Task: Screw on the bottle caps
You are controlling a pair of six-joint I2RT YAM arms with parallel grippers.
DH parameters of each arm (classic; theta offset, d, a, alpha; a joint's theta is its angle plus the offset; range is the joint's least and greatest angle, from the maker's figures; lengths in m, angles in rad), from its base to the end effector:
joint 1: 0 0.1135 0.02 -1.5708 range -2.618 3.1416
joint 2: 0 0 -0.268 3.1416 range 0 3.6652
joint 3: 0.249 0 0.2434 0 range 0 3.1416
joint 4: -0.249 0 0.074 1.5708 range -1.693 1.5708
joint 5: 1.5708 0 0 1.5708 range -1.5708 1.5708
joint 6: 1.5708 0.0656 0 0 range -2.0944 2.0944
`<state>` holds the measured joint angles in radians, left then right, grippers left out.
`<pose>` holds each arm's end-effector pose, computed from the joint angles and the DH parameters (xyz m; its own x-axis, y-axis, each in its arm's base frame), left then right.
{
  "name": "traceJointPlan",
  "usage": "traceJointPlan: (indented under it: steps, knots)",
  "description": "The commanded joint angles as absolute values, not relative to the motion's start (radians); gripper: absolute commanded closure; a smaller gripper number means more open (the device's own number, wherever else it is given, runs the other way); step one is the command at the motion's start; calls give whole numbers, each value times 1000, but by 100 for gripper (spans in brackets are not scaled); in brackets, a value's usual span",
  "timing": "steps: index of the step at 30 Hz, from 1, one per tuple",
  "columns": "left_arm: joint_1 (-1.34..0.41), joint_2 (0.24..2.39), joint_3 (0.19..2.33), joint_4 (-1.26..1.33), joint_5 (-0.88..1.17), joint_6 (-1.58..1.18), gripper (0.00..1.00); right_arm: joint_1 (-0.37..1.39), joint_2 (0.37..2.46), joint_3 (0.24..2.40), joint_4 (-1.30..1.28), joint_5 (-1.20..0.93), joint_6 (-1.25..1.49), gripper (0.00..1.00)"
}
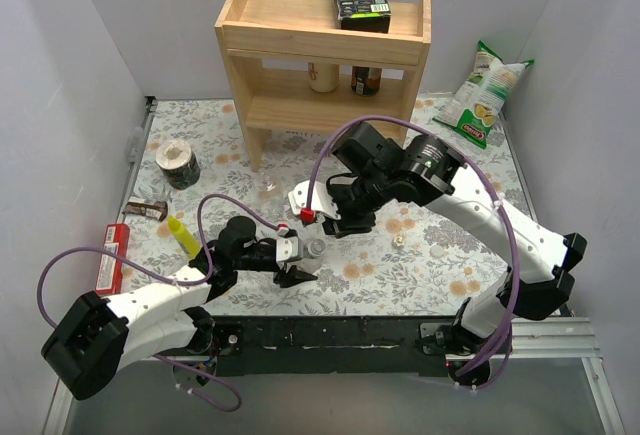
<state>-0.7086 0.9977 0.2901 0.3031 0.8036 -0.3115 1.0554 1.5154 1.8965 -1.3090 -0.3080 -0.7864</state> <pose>0.1233 -0.1678 0.1839 -0.5769 0.2143 -0.7882 0.8167 0.1702 -0.5514 0.1225 0.2566 0.4152 0.3716 -0.7125 -0.5952 -0.9282 -0.2728 -0.2530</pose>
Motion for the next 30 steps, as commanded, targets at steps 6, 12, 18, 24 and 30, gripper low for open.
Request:
traceJointPlan:
  steps: [6, 12, 18, 24, 30]
  knots:
    - [-716, 1022, 288, 379, 813, -264, 100, 1072, 1540, 1911, -1309, -434, -911, 77]
    - [-716, 1032, 293, 379, 807, -279, 100, 1080, 1559, 1921, -1309, -449, -957, 77]
    - [-716, 1019, 302, 388, 804, -285, 100, 1098, 1537, 1835, -1295, -437, -1023, 76]
    - [-719, 1015, 322, 377, 813, -284, 100, 1111, 1545, 1813, -1249, -410, -1026, 76]
    - [-721, 1019, 333, 362, 811, -290, 100, 1130, 1558, 1839, -1287, -410, -1066, 76]
